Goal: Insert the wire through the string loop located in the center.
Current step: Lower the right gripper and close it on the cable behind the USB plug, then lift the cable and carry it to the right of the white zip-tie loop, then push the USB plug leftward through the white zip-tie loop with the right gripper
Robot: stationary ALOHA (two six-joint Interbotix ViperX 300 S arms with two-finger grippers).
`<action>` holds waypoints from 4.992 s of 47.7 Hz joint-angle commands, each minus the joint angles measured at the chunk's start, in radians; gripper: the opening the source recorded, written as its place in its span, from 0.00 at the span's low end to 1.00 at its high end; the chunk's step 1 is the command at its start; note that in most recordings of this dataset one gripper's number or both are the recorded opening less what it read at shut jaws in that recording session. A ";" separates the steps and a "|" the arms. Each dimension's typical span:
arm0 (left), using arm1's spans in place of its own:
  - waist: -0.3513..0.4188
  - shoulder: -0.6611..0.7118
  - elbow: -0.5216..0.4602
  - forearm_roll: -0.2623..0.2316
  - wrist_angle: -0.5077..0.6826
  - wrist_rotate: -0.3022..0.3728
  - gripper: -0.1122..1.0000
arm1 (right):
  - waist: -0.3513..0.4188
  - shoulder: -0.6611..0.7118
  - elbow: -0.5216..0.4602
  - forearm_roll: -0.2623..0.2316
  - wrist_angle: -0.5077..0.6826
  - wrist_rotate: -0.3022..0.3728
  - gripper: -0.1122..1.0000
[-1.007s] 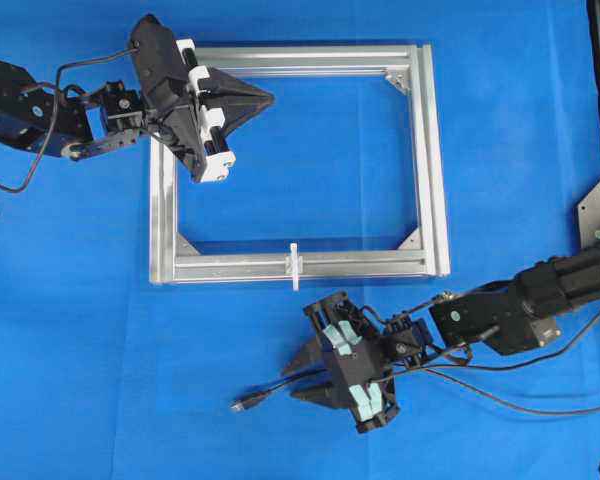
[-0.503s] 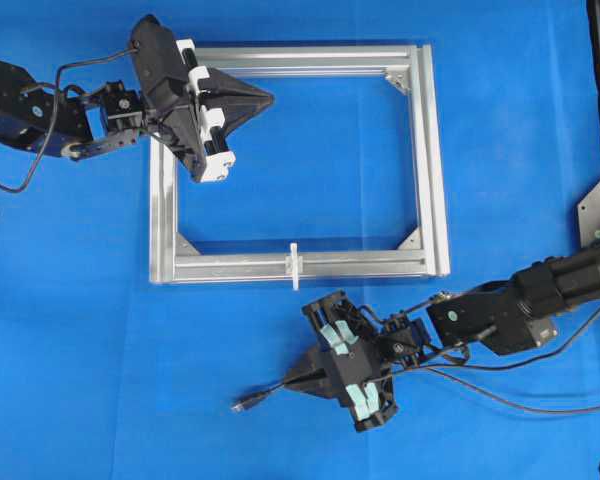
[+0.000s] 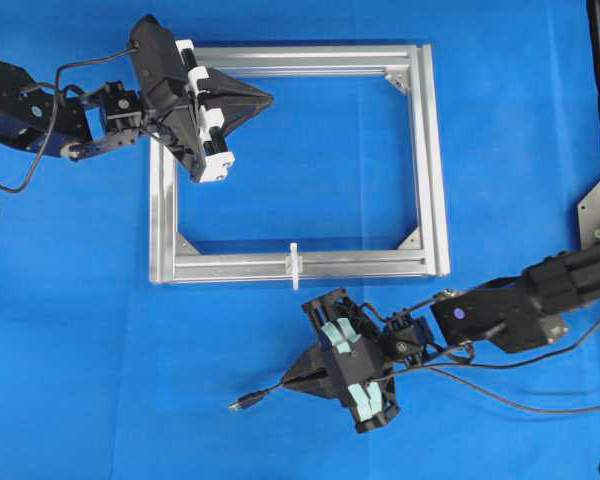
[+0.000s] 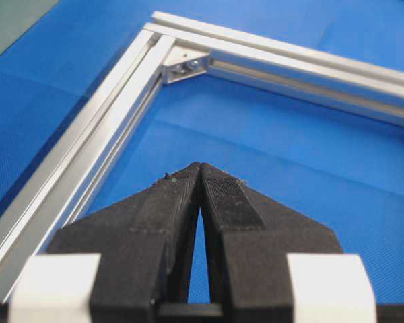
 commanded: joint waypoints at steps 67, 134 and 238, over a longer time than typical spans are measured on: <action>-0.002 -0.031 -0.006 0.003 -0.005 -0.005 0.10 | -0.002 -0.189 -0.011 0.002 0.146 0.000 0.08; -0.002 -0.031 -0.006 0.003 -0.005 -0.005 0.10 | 0.002 -0.310 0.146 0.040 0.150 0.002 0.08; -0.009 -0.040 -0.006 0.005 -0.005 -0.006 0.10 | -0.253 -0.410 0.394 0.101 0.032 -0.002 0.08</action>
